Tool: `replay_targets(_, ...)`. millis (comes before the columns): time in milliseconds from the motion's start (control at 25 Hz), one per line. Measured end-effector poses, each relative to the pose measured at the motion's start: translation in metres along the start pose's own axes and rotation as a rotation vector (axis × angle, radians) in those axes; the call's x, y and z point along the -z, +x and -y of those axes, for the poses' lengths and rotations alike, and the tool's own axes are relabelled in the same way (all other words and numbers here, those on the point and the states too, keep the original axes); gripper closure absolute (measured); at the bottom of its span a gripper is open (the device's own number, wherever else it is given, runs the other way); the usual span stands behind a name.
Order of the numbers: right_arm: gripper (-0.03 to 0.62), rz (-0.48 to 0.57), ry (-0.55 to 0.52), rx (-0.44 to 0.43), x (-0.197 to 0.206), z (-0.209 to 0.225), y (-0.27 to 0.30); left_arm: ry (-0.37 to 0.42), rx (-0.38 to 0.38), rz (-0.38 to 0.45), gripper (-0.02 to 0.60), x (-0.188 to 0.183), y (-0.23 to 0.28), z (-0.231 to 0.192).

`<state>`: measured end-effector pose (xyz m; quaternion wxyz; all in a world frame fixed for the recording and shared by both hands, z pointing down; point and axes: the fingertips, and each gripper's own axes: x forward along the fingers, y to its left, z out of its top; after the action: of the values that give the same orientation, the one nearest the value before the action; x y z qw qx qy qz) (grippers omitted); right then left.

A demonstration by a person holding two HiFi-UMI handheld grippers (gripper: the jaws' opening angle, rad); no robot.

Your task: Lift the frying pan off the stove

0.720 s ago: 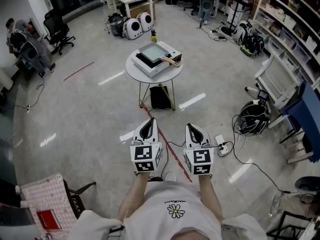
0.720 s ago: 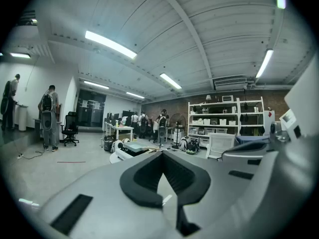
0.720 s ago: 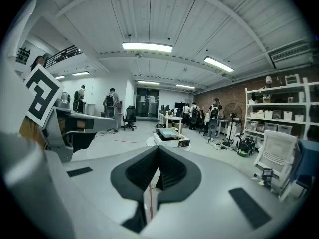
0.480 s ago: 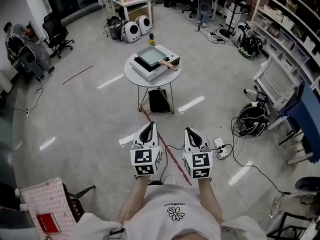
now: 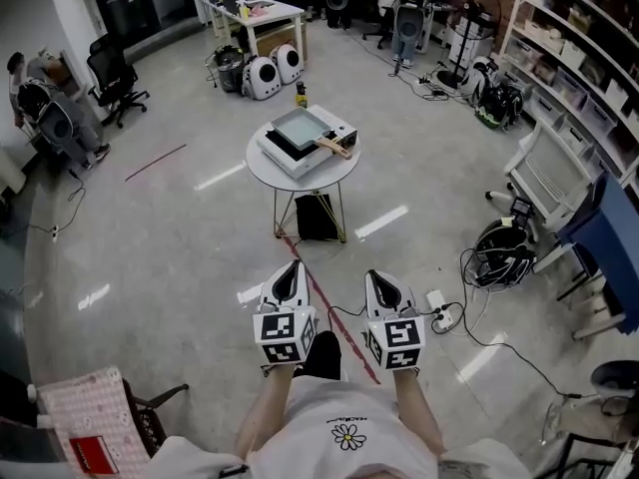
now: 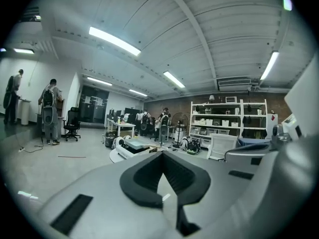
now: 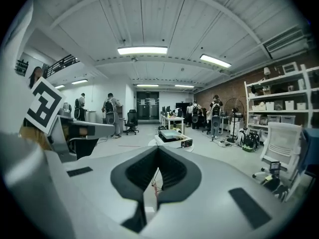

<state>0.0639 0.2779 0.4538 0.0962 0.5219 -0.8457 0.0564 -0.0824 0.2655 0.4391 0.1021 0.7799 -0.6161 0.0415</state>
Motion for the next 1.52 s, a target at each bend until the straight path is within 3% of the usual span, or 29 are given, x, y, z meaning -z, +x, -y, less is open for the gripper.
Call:
replay_targets(200,0.591,-0.006,-0.030,-0.030,0.002,0.007,0.019,-0.002,0.008,0.027,0.583,-0.008,0.026,-0.002)
replay_targets(560,0.591,-0.034,-0.017,0.000,-0.012,0.048,0.084,0.002,0.052,0.027,0.583,-0.035,0.111,-0.012)
replay_targets(880,0.591,-0.035,-0.021,0.021,-0.048,0.104,0.185,-0.022,0.083,0.019,0.583,-0.068,0.225,-0.032)
replay_targets(1240,0.591,-0.020,-0.055,0.010,-0.102,0.133,0.326,-0.034,0.095,0.046,0.583,-0.110,0.353,-0.091)
replay_targets(1520,0.591,-0.035,-0.049,0.012,-0.112,0.157,0.391,-0.076,0.098,0.034,0.583,-0.114,0.409,-0.116)
